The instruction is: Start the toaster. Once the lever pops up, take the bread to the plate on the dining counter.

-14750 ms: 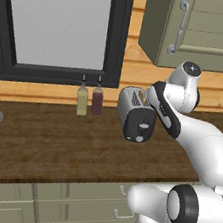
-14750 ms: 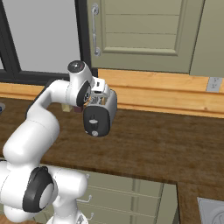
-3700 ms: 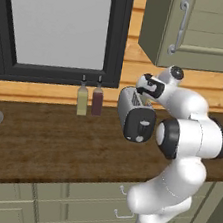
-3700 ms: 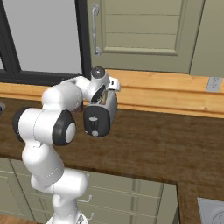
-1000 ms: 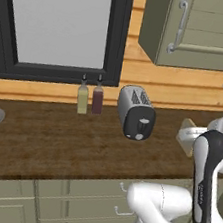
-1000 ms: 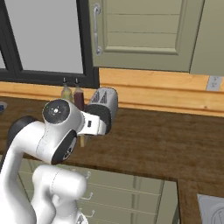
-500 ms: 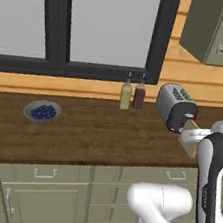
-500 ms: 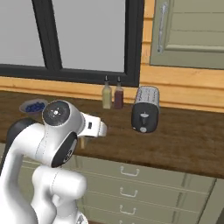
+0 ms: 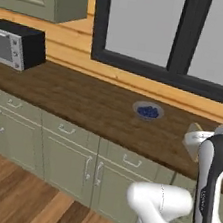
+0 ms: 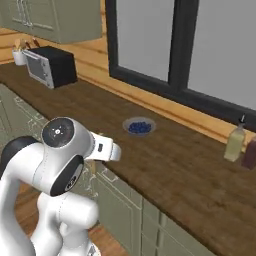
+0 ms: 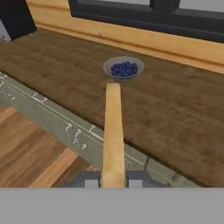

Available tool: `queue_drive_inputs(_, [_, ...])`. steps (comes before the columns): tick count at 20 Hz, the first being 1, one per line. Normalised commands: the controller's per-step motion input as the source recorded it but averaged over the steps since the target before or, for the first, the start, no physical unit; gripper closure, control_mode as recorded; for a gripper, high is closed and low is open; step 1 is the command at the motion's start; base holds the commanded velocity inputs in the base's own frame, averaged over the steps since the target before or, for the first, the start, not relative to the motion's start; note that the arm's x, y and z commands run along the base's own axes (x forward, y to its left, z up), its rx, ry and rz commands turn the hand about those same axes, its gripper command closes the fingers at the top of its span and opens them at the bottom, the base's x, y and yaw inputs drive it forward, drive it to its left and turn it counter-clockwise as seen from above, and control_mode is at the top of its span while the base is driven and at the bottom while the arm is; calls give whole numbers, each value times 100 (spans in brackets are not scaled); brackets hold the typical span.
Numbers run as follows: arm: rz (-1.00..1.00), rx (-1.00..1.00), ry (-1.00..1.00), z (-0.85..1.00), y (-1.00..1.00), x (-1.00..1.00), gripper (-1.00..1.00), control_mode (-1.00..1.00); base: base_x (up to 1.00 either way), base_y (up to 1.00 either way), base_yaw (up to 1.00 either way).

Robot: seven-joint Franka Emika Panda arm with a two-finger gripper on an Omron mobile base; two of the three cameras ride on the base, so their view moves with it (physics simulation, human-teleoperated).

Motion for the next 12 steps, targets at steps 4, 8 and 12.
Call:
queue_drive_inputs(4, [0,0,0,0,0,0,100,100,0,26,100])
queue_drive_inputs(8, [0,0,0,0,0,0,100,100,-2,32,99])
queue_drive_inputs(12, [0,0,0,0,0,0,100,100,-11,38,95])
